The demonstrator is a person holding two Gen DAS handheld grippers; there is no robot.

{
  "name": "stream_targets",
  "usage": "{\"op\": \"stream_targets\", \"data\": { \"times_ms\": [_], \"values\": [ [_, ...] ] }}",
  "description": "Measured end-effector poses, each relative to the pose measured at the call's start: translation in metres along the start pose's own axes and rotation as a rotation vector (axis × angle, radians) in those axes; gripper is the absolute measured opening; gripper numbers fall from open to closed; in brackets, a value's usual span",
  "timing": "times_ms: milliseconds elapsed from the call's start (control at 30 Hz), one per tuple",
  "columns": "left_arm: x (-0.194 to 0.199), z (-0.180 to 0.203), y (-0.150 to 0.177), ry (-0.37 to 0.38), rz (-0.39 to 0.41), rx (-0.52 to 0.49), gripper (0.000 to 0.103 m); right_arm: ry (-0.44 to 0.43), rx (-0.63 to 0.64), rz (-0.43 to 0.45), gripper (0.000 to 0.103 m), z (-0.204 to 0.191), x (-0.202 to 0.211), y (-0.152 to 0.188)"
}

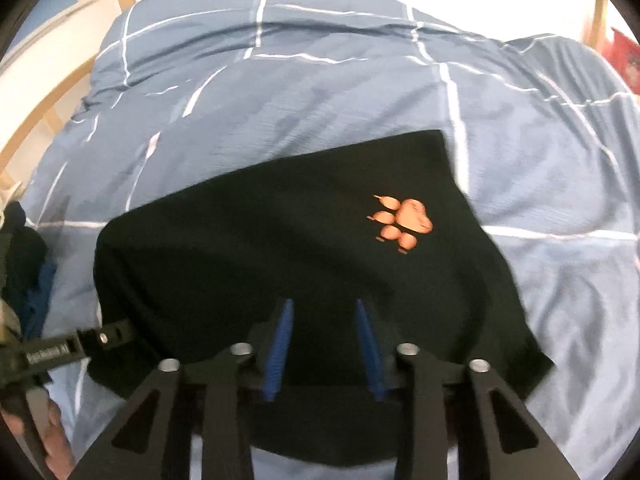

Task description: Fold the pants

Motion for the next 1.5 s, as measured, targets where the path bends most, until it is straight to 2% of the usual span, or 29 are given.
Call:
{"op": "stream_targets", "data": {
  "times_ms": [100, 167, 200, 333, 533, 700, 833, 967, 1067, 1133, 1200, 1267, 1367, 1500],
  "values": [
    [0.007, 0.003, -0.001, 0.014, -0.002, 0.0, 0.027, -0.028, 0.032, -0.034, 0.018, -0.012, -0.017, -0.001],
    [0.013, 0.008, -0.003, 0.004, 0.003, -0.013, 0.023, -0.036, 0.06, -0.057, 0.017, -0.019, -0.027, 0.003],
    [0.017, 0.013, -0.003, -0.013, 0.006, -0.027, 0.017, -0.033, 0.07, -0.062, 0.017, -0.02, -0.031, 0.004],
    [0.03, 0.043, -0.006, -0.05, 0.025, -0.094, 0.013, -0.044, 0.086, -0.072, 0.017, -0.022, -0.039, 0.008],
    [0.033, 0.103, -0.011, 0.018, 0.037, -0.186, 0.012, -0.113, 0.04, -0.098, 0.017, -0.015, -0.036, 0.003],
    [0.019, 0.164, -0.011, 0.06, 0.033, -0.294, 0.012, -0.111, -0.029, -0.032, 0.017, 0.025, -0.004, -0.01],
    [-0.018, 0.209, -0.004, 0.09, 0.0, -0.343, 0.012, -0.083, -0.056, -0.013, 0.017, 0.069, 0.007, -0.016],
    [-0.062, 0.235, 0.006, 0.077, -0.036, -0.377, 0.013, -0.051, -0.061, -0.015, 0.017, 0.106, 0.003, -0.022],
    [-0.08, 0.242, 0.015, 0.07, -0.065, -0.368, 0.024, -0.029, -0.071, -0.025, 0.017, 0.126, -0.006, -0.025],
    [-0.07, 0.249, 0.019, 0.085, -0.042, -0.405, 0.047, -0.013, -0.092, -0.023, 0.018, 0.138, -0.008, -0.024],
    [-0.051, 0.254, 0.024, 0.052, 0.013, -0.481, 0.059, -0.012, -0.125, -0.024, 0.018, 0.15, -0.007, -0.023],
    [-0.038, 0.254, 0.031, 0.027, 0.039, -0.541, 0.06, -0.019, -0.152, -0.012, 0.019, 0.156, -0.002, -0.024],
    [-0.027, 0.238, 0.05, -0.049, 0.034, -0.619, 0.06, -0.037, -0.158, 0.013, 0.019, 0.156, 0.01, -0.028],
    [-0.03, 0.21, 0.081, -0.135, -0.005, -0.682, 0.06, -0.139, -0.092, 0.057, 0.019, 0.127, 0.031, -0.046]
  ]
}}
Point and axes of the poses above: each gripper's, at about its wrist camera, not at the fingertips, and x roughly against the way its jaws point, z to its right, y to its underside, the point moved 9 cm from there along -x, roughly the way its jaws point, and after that the axes turned 11 degrees about y, right-handed, at the moved point
